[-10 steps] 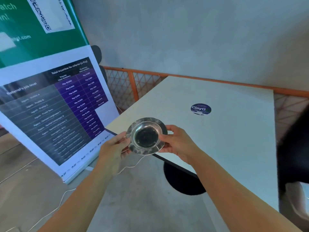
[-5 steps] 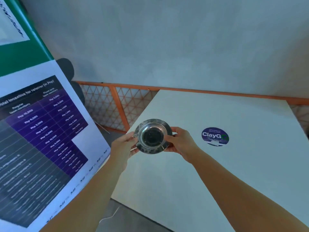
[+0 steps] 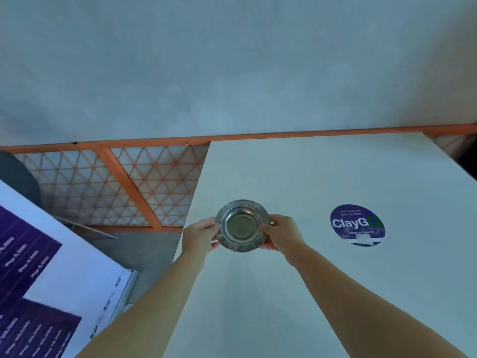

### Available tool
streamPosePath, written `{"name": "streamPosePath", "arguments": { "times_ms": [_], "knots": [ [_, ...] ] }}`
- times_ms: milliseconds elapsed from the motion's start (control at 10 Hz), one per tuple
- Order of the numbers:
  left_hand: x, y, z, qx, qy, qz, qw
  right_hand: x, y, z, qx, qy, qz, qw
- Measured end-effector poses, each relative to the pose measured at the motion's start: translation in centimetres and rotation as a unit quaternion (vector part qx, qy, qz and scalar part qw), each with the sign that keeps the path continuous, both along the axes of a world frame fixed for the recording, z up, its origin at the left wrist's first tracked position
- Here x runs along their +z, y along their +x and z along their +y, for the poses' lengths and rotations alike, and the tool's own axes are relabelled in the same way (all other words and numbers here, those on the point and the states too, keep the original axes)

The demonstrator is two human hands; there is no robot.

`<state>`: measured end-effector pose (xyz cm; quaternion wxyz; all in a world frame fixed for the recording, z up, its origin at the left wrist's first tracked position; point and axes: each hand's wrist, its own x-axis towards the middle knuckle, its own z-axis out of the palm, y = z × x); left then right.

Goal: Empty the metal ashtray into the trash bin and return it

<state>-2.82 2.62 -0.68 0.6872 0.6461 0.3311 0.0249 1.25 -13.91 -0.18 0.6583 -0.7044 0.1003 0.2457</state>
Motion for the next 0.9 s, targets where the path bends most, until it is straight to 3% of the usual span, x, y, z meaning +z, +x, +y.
{"name": "streamPosePath", "arguments": {
  "times_ms": [300, 800, 900],
  "knots": [
    [-5.9, 6.2, 0.6, -0.059, -0.024, 0.025, 0.998, -5.1, 4.0, 0.6, -0.077, -0.070, 0.021, 0.994],
    [-7.3, 9.4, 1.5, -0.086, -0.031, 0.060, 0.994, -6.5, 7.7, 0.6, -0.102, -0.152, -0.009, 0.983],
    [-6.4, 9.4, 2.0, -0.082, 0.078, 0.066, 0.991, -6.0, 7.4, 0.0, -0.101, -0.188, -0.016, 0.977]
  ]
}}
